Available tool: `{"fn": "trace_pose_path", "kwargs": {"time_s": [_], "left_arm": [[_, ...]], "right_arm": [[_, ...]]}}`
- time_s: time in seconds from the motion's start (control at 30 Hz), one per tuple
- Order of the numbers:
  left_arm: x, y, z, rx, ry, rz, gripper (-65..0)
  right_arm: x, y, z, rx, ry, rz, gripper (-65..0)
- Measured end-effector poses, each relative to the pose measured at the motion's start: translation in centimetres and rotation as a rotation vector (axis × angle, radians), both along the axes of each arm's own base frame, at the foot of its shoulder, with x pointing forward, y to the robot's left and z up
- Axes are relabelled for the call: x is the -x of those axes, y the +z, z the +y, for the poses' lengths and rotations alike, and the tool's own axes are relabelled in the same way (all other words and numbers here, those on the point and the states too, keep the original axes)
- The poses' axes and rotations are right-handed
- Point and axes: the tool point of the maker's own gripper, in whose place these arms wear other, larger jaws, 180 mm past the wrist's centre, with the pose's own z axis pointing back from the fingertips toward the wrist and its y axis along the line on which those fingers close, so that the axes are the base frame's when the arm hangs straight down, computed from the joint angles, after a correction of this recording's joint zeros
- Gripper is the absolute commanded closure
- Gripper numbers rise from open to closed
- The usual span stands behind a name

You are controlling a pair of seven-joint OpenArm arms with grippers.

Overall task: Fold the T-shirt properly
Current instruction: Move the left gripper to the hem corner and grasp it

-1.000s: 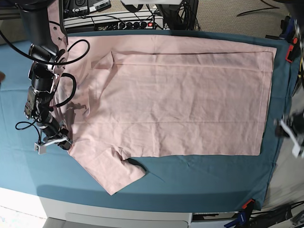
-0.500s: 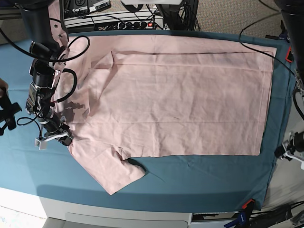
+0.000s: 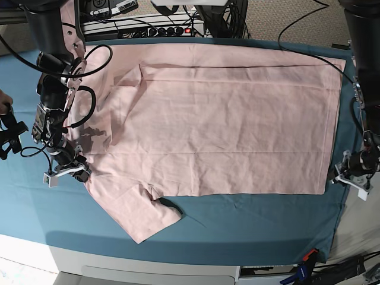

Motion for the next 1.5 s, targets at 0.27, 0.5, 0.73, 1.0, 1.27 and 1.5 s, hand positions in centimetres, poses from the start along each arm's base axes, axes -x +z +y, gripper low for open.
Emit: {"fn": "trace_pose_path", "kwargs": {"time_s": [0.27,0.5,0.73,1.0,1.27,1.5], "left_arm": [[-0.8,-0.2,-2.2,0.025,-0.023,-0.014,-18.9],[-1.1,-0.3,-3.2,0.038,-0.040,-0.020,-17.8],[-0.9,-0.4,-3.4,0.052,-0.040,-0.015,0.0],[-0.9,-0.4,-3.2,0.050,-0.039,-0.015,0.0],[-0.9,-0.4,-3.3,0.050,-0.039,-0.015,0.0],[-0.9,-0.4,-3.3,0.050,-0.039,-0.015,0.0]], "right_arm": [[0.0,0.0,0.0,0.000,0.001,0.002,0.0],[0.0,0.0,0.0,0.000,0.001,0.002,0.0],[0.0,0.0,0.0,0.000,0.001,0.002,0.0],[0.0,0.0,0.0,0.000,0.000,0.002,0.0],[0.0,0.0,0.0,0.000,0.001,0.002,0.0],[0.0,0.0,0.0,0.000,0.001,0.003,0.0]]}}
